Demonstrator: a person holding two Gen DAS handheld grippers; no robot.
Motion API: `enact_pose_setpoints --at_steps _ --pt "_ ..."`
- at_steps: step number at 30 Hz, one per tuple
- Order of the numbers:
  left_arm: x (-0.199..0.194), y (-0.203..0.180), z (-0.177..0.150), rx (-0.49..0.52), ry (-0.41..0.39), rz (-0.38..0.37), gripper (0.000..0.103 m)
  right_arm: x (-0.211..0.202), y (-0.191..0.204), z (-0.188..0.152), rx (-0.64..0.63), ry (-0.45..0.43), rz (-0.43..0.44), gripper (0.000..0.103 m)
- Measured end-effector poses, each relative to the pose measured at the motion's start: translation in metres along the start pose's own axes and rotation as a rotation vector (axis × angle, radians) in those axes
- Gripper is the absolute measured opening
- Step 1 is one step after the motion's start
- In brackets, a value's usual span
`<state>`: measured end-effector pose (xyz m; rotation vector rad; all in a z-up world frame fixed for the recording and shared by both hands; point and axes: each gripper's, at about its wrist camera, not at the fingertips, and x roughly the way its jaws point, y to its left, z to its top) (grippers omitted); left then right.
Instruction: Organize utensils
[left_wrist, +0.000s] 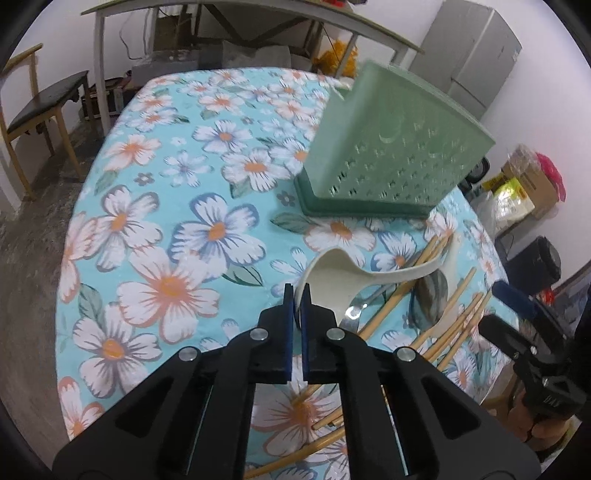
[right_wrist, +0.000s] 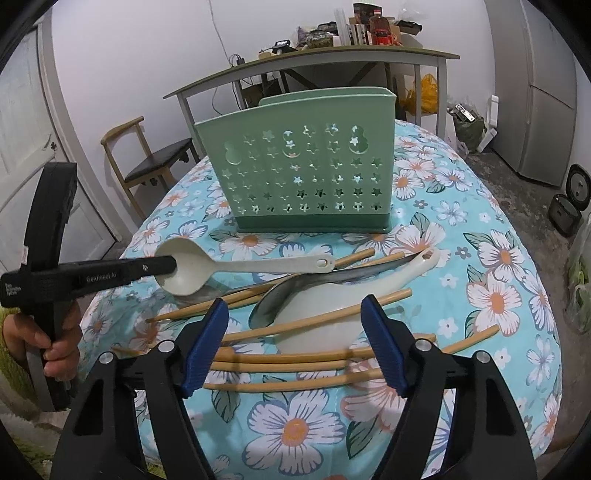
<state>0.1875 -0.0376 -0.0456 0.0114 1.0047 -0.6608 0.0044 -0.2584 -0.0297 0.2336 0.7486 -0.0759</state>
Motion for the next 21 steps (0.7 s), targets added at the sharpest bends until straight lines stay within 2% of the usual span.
enact_pose_setpoints --at_steps 7,10,14,19,21 --pt "-0.030 0.019 0.005 -0.066 -0.100 0.052 0.003 0.002 0.032 0.011 -0.100 -0.030 0.094 0.063" --pt "-0.038 0.029 0.004 -0.088 -0.118 0.078 0.003 0.016 0.050 0.018 -0.156 -0.024 0.130 0.059" --pt "-0.045 0.041 0.002 -0.119 -0.134 0.100 0.002 0.040 0.076 0.026 -0.251 0.008 0.176 0.059" --pt "-0.048 0.049 -0.002 -0.141 -0.141 0.103 0.003 0.060 0.114 0.013 -0.436 0.059 0.152 0.058" --pt "-0.046 0.052 -0.003 -0.144 -0.138 0.104 0.003 0.066 0.125 0.007 -0.493 0.074 0.112 0.052"
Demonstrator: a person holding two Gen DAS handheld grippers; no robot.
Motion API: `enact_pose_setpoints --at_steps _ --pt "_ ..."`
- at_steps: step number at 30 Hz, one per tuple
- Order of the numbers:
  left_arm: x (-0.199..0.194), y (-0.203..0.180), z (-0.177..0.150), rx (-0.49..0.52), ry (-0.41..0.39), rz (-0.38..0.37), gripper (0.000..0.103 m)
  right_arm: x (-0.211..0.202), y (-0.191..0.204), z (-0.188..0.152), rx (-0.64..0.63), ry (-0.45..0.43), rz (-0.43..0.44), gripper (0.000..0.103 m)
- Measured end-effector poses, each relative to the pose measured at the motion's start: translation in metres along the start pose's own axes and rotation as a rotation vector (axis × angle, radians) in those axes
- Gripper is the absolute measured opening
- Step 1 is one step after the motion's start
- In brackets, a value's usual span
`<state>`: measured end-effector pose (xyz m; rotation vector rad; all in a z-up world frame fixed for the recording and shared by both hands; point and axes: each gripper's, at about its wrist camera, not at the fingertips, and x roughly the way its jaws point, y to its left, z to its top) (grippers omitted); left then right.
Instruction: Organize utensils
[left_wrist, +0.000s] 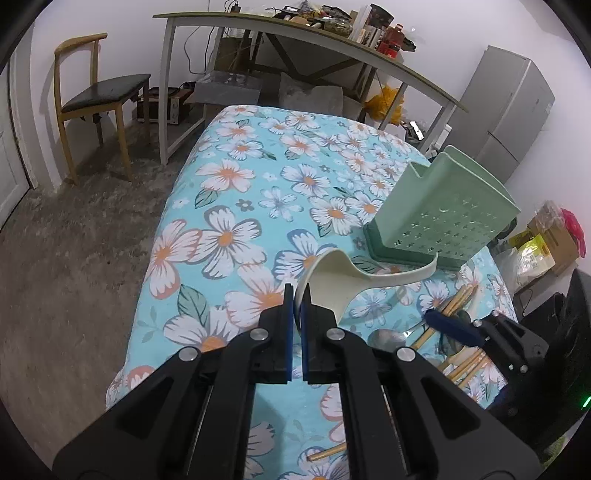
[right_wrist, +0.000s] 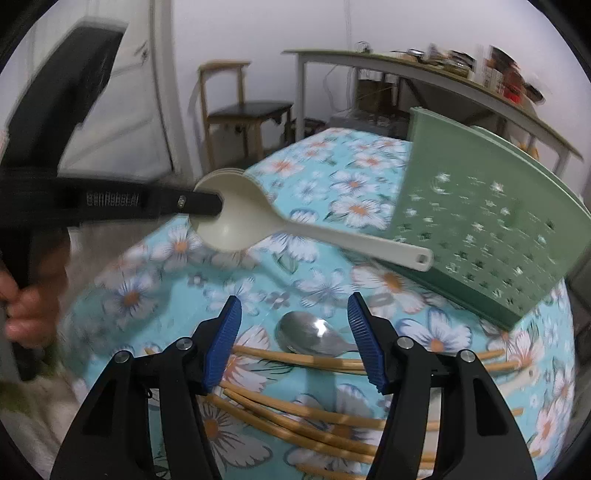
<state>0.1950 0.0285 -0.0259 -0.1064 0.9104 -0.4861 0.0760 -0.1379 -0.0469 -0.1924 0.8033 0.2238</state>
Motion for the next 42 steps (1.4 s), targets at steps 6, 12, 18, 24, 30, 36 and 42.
enact_pose_setpoints --at_steps 6,12,18,24,30,36,42 --pt "0.003 0.008 0.000 -0.008 0.000 -0.001 0.003 0.018 0.017 -0.005 -0.085 0.091 -0.102 0.040" --pt "0.004 0.017 0.002 -0.032 -0.008 0.006 0.003 0.025 0.025 -0.007 -0.109 0.137 -0.124 0.021" --pt "-0.003 0.019 0.005 -0.029 -0.033 0.018 0.002 0.006 0.019 0.002 -0.064 0.096 -0.147 0.007" --pt "-0.018 0.018 0.009 -0.013 -0.073 0.026 0.002 -0.045 -0.026 0.017 0.115 -0.030 -0.125 0.004" --pt "-0.043 0.011 0.016 0.017 -0.125 0.010 0.003 -0.087 -0.085 0.026 0.309 -0.134 -0.094 0.003" --pt "-0.071 0.004 0.028 0.053 -0.187 0.000 0.003 -0.115 -0.130 0.013 0.476 -0.202 -0.049 0.003" --pt "-0.093 -0.011 0.052 0.115 -0.267 0.006 0.003 -0.137 -0.145 0.009 0.515 -0.271 -0.031 0.003"
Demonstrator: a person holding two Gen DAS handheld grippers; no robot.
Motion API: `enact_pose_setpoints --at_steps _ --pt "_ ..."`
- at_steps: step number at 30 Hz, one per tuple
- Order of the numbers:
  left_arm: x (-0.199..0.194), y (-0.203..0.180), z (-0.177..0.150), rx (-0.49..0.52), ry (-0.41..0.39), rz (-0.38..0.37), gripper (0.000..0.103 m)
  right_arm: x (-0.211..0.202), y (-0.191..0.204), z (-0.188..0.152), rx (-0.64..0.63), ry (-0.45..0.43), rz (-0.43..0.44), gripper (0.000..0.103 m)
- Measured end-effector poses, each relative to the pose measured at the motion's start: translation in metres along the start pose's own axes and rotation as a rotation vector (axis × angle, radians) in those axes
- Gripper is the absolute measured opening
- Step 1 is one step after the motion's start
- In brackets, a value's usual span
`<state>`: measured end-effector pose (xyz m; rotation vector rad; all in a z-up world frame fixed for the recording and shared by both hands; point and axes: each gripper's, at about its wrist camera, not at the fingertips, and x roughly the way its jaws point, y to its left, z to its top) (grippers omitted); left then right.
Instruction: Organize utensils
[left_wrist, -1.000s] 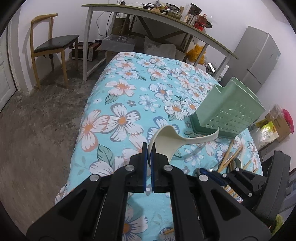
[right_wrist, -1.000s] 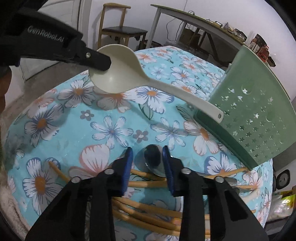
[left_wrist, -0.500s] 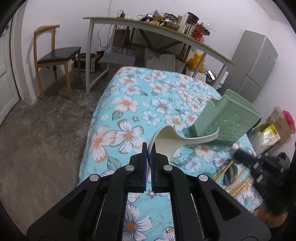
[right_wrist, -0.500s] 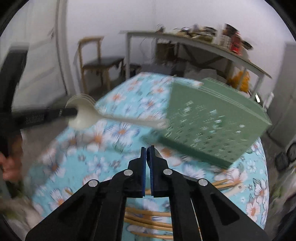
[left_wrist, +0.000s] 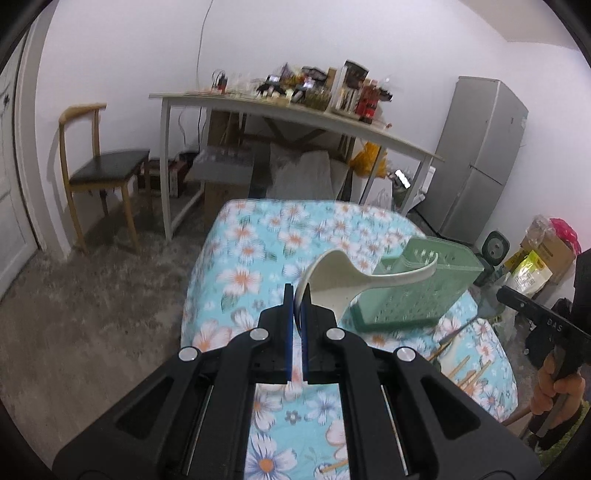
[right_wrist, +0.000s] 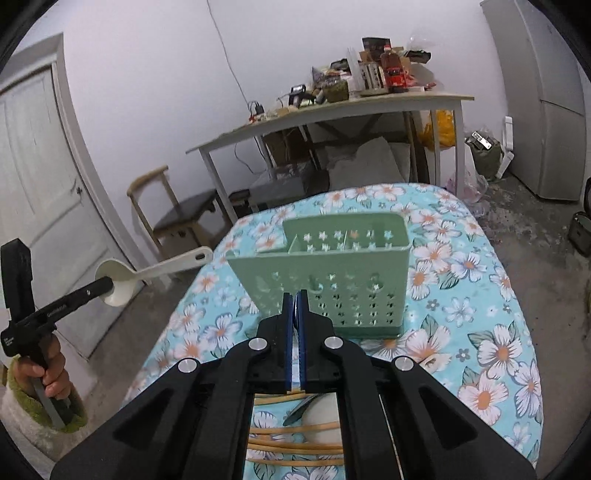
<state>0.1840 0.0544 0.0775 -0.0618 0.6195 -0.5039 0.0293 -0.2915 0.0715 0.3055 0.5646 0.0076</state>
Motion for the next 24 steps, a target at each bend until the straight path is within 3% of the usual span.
enact_pose_setpoints --at_steps 9,17,24 --pt "0.013 -0.045 0.046 0.273 -0.054 0.100 0.003 -0.034 -0.008 0.018 -0.002 -0.102 0.021 0.003" --pt "0.045 -0.087 0.066 0.564 -0.002 0.169 0.003 -0.060 -0.016 0.034 -0.008 -0.183 0.019 0.003" --pt "0.076 -0.114 0.064 0.765 0.050 0.219 0.003 -0.073 -0.024 0.051 -0.021 -0.234 0.008 0.003"
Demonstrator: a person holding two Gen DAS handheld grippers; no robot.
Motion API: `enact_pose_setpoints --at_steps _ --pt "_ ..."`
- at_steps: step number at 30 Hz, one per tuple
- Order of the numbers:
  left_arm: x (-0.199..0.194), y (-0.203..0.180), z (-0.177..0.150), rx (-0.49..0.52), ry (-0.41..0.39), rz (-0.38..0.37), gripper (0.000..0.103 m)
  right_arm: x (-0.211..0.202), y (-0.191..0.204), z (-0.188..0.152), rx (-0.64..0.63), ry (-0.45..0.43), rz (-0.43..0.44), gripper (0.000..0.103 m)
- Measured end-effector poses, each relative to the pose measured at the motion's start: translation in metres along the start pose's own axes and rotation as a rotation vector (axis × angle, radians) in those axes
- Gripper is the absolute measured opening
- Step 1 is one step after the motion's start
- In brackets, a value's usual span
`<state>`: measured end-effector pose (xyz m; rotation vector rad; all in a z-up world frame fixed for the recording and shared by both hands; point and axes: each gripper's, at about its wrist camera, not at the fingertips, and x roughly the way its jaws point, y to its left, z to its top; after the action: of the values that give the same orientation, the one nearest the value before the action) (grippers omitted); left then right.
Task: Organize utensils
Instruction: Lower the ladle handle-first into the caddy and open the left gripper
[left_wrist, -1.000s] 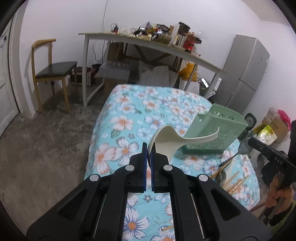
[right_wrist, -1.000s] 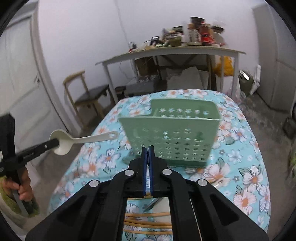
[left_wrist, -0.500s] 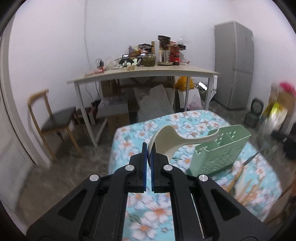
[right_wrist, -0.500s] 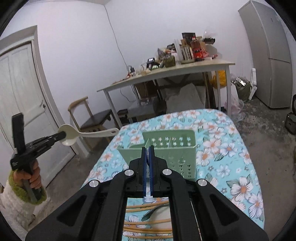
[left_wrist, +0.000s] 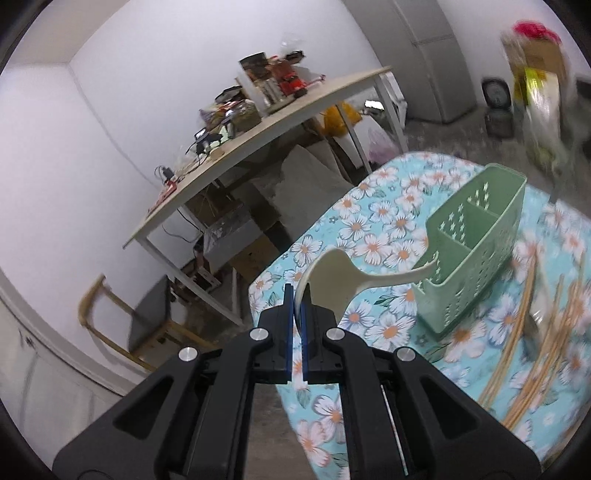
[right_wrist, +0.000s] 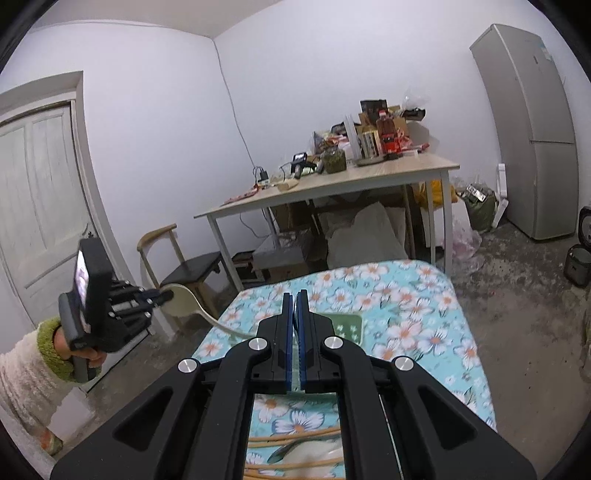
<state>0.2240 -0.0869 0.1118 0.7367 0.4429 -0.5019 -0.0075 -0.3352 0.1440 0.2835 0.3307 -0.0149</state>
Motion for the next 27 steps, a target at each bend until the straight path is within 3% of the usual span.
enact_pose_setpoints --at_steps 7,18,20,22,23,27 --pt "0.015 -0.015 0.019 0.043 0.009 -0.045 0.004 -0.004 -0.006 0.024 -0.010 -0.053 -0.004 0.003" --pt "0.043 -0.025 0.025 -0.129 0.043 -0.230 0.008 0.025 -0.020 0.056 0.038 -0.087 0.083 0.003" --pt "0.044 -0.021 0.024 -0.175 0.033 -0.265 0.013 0.033 -0.024 0.060 0.068 -0.086 0.123 0.003" --pt "0.043 -0.015 0.023 -0.227 0.016 -0.290 0.027 0.045 -0.029 0.063 0.094 -0.079 0.155 0.003" --pt "0.040 -0.011 0.021 -0.261 0.003 -0.303 0.028 0.049 -0.031 0.064 0.107 -0.075 0.170 0.003" --pt "0.029 0.003 0.013 -0.359 -0.042 -0.318 0.043 0.062 -0.038 0.064 0.158 -0.064 0.226 0.003"
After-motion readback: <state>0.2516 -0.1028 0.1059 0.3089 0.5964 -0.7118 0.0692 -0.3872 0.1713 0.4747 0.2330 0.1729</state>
